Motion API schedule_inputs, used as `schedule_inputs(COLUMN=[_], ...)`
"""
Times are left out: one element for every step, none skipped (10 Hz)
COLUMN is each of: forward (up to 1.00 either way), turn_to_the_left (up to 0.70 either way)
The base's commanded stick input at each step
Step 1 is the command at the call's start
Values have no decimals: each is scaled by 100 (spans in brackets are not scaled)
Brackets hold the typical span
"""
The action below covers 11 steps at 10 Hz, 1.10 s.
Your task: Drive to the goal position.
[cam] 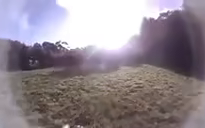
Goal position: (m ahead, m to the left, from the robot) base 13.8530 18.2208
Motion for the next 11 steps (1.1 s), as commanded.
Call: schedule_inputs(forward=[70, 70, 70, 70, 70, 70, 70, 70, 70, 70, 70], turn_to_the_left=[0, 0, 0, 0, 0, 0, 0, 0, 0, 0, 0])
